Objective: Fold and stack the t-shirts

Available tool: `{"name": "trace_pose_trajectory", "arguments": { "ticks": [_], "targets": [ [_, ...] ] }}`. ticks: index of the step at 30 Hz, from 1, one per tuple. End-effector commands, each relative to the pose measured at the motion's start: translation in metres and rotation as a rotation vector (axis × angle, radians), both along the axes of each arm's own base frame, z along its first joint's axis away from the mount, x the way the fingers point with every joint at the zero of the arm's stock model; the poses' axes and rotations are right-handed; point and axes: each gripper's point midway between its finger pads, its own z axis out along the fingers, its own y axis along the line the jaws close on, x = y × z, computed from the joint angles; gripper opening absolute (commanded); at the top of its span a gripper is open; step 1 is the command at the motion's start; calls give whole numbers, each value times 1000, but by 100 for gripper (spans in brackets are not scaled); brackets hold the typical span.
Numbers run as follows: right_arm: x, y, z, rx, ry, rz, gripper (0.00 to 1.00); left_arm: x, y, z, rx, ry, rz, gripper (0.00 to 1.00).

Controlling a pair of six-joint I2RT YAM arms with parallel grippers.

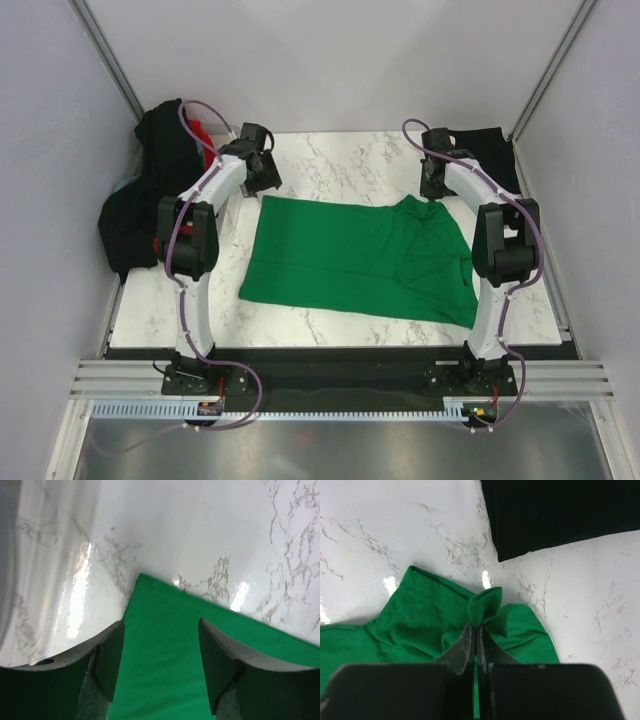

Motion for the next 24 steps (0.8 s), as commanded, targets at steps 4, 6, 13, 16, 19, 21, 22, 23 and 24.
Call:
{"name": "trace_pose_trajectory", "arguments": {
  "ticks": [4,6,13,16,19,21,22,23,24],
  "targets": [
    [4,8,35,38,-104,18,0,14,-1,-36,140,64,28,68],
    [4,11,36,53,-107,26,0,16,-1,-48,147,81,28,69],
    [0,11,32,58,-97,28,0,28,-5,-43,136,56,43,67],
    [-1,13,32,63,-99,31,0,27,-3,-34,131,40,68,66],
    [-2,14,30,70,-96,34,0,32,-1,-23,134,10,82,66],
    [-2,15,30,76,-97,36,0,33,-3,-28,132,21,73,65],
    [-2,16,30,79,-95,39,0,36,-4,-29,128,18,71,65],
    [-3,17,29,80,-94,40,0,36,-5,-30,127,20,70,64],
    [-3,18,29,81,-92,44,0,36,-4,-38,132,34,71,64]
  ]
}}
